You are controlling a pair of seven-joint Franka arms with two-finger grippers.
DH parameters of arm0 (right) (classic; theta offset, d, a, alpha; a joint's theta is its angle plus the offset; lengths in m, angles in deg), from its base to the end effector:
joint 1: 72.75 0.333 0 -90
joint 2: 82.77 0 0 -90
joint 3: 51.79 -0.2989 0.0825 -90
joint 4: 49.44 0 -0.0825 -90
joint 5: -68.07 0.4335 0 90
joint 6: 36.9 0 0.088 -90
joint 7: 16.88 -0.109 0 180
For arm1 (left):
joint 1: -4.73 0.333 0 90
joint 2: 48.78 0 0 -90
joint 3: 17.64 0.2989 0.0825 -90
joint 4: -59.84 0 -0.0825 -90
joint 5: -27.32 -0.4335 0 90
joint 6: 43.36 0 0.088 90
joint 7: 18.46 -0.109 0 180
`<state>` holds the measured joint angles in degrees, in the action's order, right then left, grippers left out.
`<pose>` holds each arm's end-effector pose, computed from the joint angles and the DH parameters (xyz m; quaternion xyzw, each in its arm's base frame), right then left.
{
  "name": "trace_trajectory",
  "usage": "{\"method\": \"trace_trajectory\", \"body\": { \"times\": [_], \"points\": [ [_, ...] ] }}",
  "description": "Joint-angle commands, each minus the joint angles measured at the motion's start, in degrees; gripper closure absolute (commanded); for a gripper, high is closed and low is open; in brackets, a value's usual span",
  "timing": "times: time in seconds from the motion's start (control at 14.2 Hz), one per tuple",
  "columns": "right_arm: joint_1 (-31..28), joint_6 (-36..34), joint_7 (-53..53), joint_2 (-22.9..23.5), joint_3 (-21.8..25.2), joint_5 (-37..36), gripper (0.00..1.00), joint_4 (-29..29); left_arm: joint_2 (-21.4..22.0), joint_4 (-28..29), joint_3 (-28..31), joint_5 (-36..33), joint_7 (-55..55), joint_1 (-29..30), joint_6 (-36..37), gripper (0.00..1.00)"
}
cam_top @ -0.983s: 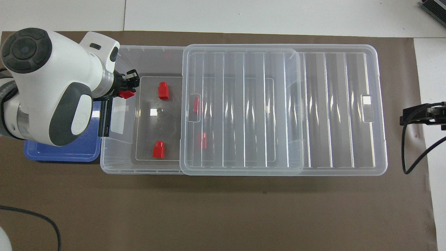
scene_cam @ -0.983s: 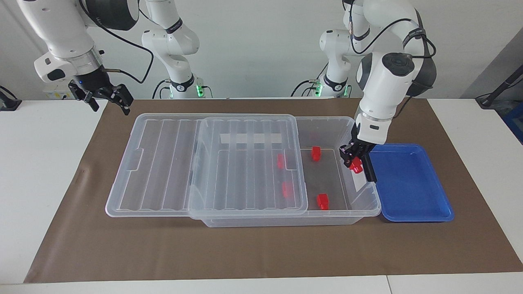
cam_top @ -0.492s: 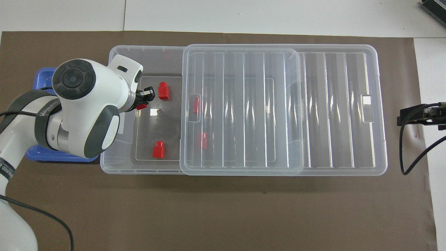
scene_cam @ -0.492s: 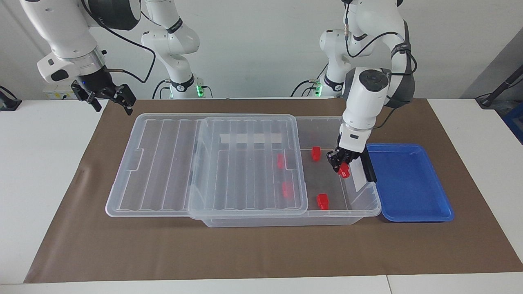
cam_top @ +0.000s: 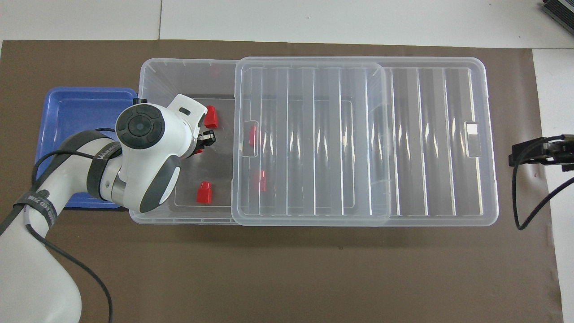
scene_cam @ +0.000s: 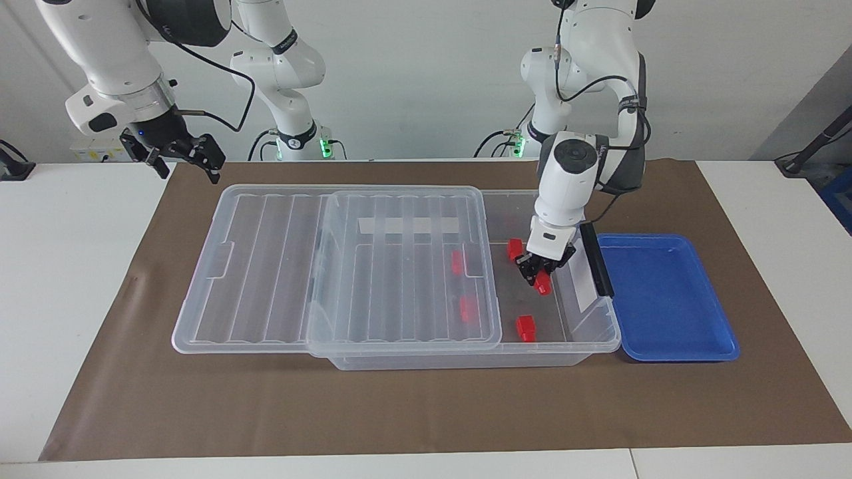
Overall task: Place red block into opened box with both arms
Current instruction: 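Lower the red block into the clear box and open the left gripper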
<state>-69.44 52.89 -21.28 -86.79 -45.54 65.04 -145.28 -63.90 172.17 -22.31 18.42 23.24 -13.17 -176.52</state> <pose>0.5803 -0.0374 0.5934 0.9976 -0.0634 -0.0176 0.0229 0.6023 -0.2458 0.3029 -0.9905 -0.1180 -0.0687 0.0143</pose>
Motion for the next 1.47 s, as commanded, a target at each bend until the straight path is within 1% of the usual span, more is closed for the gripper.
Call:
{"method": "trace_trajectory", "body": {
  "times": [0.0,0.07,0.28,0.35,0.56,0.63,0.7,0.77,0.84,0.98,1.05,1.26,1.4],
  "points": [
    [-0.1,-0.3,-0.7,0.4,-0.1,1.6,0.0,1.1,-1.9,1.1,0.8,-3.3,4.4,-1.7,-3.3,1.0],
    [-0.1,0.4,-0.4,0.4,-0.1,2.4,0.0,1.0,-1.9,1.3,0.8,-3.3,4.4,-1.7,-3.6,1.0],
    [-0.1,1.3,-0.1,0.5,-0.1,3.5,0.0,0.8,-2.1,5.3,0.9,-3.3,4.4,-1.2,-9.8,1.0],
    [-0.1,1.3,0.0,0.4,-0.1,3.3,0.0,0.7,-2.1,6.4,1.0,-3.5,4.4,-1.1,-10.6,1.0],
    [0.3,1.3,0.3,0.2,-0.4,2.7,0.0,0.5,-2.0,6.4,1.1,-3.6,4.4,-1.0,-10.6,1.0],
    [1.2,1.3,0.1,0.2,-0.4,2.6,0.0,0.5,-2.0,6.4,1.1,-3.6,4.4,-1.0,-10.5,0.89],
    [1.2,1.3,0.1,0.3,-0.4,2.6,0.0,0.5,-2.0,6.2,1.1,-3.6,4.4,-1.0,-10.3,0.51],
    [1.1,1.4,0.3,0.3,-0.4,2.6,0.0,0.5,-2.0,6.2,1.1,-3.6,4.4,-1.1,-10.2,0.08],
    [0.9,1.5,0.3,0.3,-0.4,2.6,0.0,0.5,-2.0,5.9,1.1,-3.6,4.4,-1.1,-10.0,0.0],
    [0.9,1.9,0.3,0.3,-0.4,2.6,0.0,0.4,-2.0,5.3,1.2,-3.6,4.4,-1.4,-8.8,0.0],
    [0.9,2.3,0.4,0.3,-0.4,2.7,0.0,0.3,-2.0,4.4,1.2,-3.6,4.4,-1.7,-6.9,0.0],
    [0.6,2.6,0.4,0.3,-0.4,2.7,0.0,0.3,-1.8,-0.7,1.1,-3.6,4.4,-1.8,1.5,0.0],
    [0.7,2.6,0.4,0.3,-0.4,2.7,0.0,0.3,-1.0,-1.6,1.1,-3.6,4.6,-2.2,3.8,0.0]
  ]
}}
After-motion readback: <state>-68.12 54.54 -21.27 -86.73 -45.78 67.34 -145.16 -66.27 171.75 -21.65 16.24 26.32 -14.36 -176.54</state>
